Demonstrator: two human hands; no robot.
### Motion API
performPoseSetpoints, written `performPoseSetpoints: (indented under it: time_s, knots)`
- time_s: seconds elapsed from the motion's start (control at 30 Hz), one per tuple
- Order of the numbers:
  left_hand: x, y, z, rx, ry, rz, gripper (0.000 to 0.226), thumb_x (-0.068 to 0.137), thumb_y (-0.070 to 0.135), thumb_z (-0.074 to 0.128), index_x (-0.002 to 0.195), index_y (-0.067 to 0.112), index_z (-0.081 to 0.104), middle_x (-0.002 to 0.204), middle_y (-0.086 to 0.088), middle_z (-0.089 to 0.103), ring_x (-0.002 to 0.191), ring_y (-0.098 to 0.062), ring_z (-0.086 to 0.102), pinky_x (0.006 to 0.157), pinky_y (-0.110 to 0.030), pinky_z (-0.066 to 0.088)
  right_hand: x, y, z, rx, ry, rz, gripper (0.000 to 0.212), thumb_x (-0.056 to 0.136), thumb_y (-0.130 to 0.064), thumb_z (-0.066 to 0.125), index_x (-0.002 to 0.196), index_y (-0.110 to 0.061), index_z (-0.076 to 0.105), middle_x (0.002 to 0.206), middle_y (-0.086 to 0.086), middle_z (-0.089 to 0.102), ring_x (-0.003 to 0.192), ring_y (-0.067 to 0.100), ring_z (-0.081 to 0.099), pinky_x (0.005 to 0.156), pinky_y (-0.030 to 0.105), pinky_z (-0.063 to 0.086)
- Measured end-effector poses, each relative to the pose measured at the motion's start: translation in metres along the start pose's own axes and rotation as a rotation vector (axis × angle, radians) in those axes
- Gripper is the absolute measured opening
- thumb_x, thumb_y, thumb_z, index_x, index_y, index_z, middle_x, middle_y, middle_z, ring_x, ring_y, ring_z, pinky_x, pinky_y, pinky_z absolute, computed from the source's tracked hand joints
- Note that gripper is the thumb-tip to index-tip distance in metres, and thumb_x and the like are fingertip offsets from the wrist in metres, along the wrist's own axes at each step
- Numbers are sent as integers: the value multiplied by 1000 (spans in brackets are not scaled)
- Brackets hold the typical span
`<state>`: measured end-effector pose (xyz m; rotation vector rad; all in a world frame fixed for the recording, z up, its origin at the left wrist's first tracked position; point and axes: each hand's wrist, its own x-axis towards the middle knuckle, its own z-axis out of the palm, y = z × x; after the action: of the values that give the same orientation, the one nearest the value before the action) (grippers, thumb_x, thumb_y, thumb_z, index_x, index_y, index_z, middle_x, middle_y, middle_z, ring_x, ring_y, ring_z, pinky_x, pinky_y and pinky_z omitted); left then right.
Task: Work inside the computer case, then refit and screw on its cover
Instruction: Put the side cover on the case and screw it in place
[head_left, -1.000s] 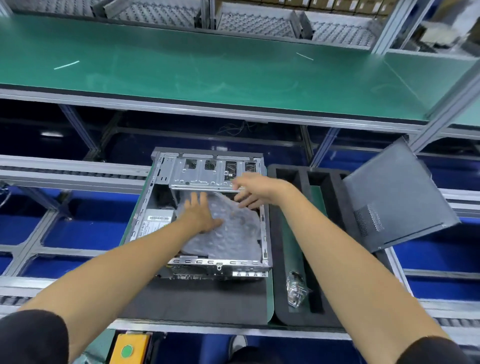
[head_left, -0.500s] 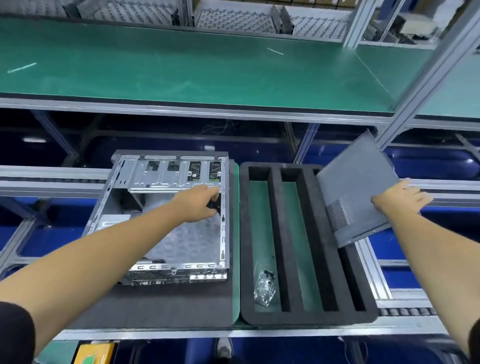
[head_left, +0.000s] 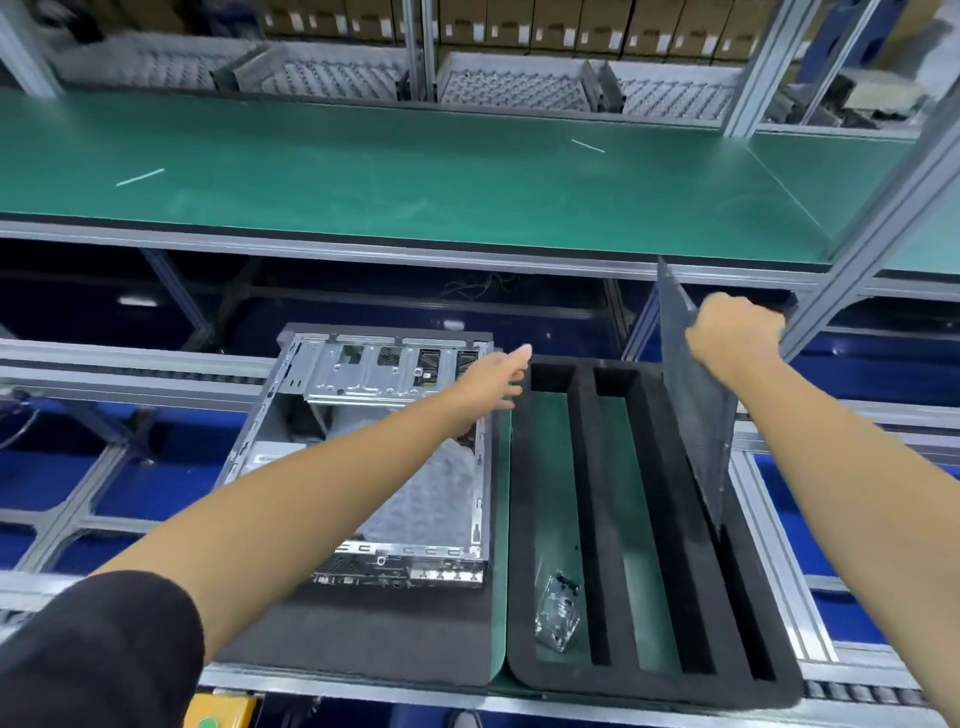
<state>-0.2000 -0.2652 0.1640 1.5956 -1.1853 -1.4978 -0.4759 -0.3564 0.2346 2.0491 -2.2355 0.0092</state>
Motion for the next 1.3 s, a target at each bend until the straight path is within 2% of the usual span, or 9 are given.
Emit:
performPoseSetpoints:
  time_s: [0.2,0.37,0.5,0.57,0.63,0.77,0.9,1.07,1.3]
  knots:
    - [-2,55,7,-649,-203,-117,103,87,80,47,161,14,18,164,-23,22,140,-49,41,105,-63,46,-42,-95,-75,-186,167,-189,8,94,-13,60,101,-15,62,105,9,71,98,31,69,72,32,35]
    - [-19,70,-14,-809,-105,78,50,104,59,40,114,14,59,96,-12,75,82,-26,74,69,-39,59,-94,-183,-93,-156,241,-344,19,104,-18,46,116,-16,61,114,3,69,106,28,69,72,32,35]
    - [-48,45,-77,-907,-89,136,63,100,65,38,127,12,58,114,-16,71,86,-30,74,65,-41,60,-136,-233,-83,-164,256,-421,19,102,-17,50,120,-16,58,99,-1,68,94,24,70,66,32,35]
    - [-62,34,-98,-824,-99,137,59,96,67,45,103,13,68,94,-11,74,76,-25,73,64,-35,59,-158,-259,-73,-133,266,-475,16,101,-15,52,115,-16,60,91,-2,65,88,22,68,68,32,33]
    - [-70,21,-111,-720,40,93,39,101,44,48,74,19,58,65,0,60,54,-17,61,54,-24,51,-173,-284,-64,-15,235,-534,19,101,-13,47,111,-16,62,89,0,60,89,21,63,75,33,30]
    - [-76,-27,-158,-603,358,70,21,95,11,53,74,14,52,63,-3,54,51,-17,53,52,-26,43,-201,-317,-46,139,105,-639,27,94,-44,48,106,-20,53,85,-3,64,79,25,62,66,34,32]
    - [-101,-87,-217,-587,471,124,32,96,3,64,121,10,45,102,-9,66,77,-23,68,63,-40,61,-204,-295,-2,524,-106,-444,42,91,-61,42,117,-29,48,110,0,46,97,28,48,87,45,36]
    - [-141,-151,-276,-445,598,93,28,101,22,63,120,18,43,101,-10,66,66,-17,69,49,-29,55,-188,-240,67,585,-197,125,62,95,-50,57,143,-13,43,148,20,35,137,40,36,114,49,29]
    - [-148,-185,-269,-448,546,-68,25,103,34,60,123,25,48,95,-6,70,60,-17,71,46,-30,54,-202,-235,117,742,-349,212,69,100,-29,57,159,-14,24,155,24,28,140,40,28,111,49,31]
